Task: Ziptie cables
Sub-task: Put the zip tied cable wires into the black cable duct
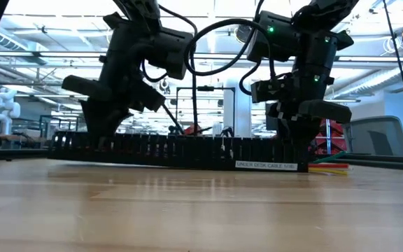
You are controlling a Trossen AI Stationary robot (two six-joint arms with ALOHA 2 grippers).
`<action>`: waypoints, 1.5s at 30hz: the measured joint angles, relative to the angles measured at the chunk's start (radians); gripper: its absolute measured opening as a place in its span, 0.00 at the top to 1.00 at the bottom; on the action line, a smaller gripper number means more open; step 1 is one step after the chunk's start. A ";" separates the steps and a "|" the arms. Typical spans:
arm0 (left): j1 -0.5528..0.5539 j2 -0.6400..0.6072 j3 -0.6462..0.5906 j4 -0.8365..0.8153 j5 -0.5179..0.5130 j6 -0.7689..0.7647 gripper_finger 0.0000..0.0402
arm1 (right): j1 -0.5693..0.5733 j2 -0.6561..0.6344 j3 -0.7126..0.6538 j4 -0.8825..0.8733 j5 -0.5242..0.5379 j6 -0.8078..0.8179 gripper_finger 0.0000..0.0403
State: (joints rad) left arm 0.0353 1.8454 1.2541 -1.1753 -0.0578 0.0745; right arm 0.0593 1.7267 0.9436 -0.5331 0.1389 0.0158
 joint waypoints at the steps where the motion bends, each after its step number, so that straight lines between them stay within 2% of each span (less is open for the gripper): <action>1: 0.000 0.000 0.000 0.001 0.000 -0.001 0.79 | 0.000 0.000 0.000 0.000 0.000 0.000 1.00; 5: 0.000 0.000 0.001 -0.010 0.002 0.002 0.96 | 0.000 0.000 0.000 0.008 -0.001 0.000 1.00; 8: 0.000 0.000 0.015 -0.030 0.002 0.024 0.98 | 0.000 0.000 0.001 0.014 -0.002 0.000 1.00; 14: 0.001 -0.045 0.047 -0.041 -0.002 0.063 0.89 | 0.000 0.000 0.001 0.008 -0.004 0.000 1.00; 17: 0.007 -0.062 0.070 0.054 -0.001 0.067 0.84 | 0.000 0.004 0.006 0.064 -0.011 -0.001 1.00; 19: 0.013 -0.069 0.064 0.028 0.017 0.066 0.80 | 0.000 0.003 0.002 0.067 -0.015 -0.001 1.00; 21: 0.015 -0.082 0.064 0.071 0.035 0.063 0.76 | 0.000 0.003 0.002 0.082 -0.015 -0.001 1.00; 28: 0.019 -0.090 0.114 0.051 0.026 0.071 0.64 | 0.000 0.003 0.002 0.078 -0.013 0.008 1.00; 35: 0.044 -0.211 0.156 0.201 0.023 0.062 0.62 | 0.000 0.002 0.002 0.070 -0.009 0.005 1.00; 39: 0.051 -0.299 0.155 0.267 -0.012 0.018 0.62 | 0.000 0.001 0.002 0.057 -0.007 0.006 1.00; 45: 0.056 -0.406 0.154 0.298 -0.083 -0.036 0.62 | 0.000 -0.015 -0.003 0.018 -0.007 0.014 0.92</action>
State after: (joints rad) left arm 0.0914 1.4393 1.4084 -0.8773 -0.1404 0.0385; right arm 0.0589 1.7113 0.9409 -0.5151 0.1318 0.0296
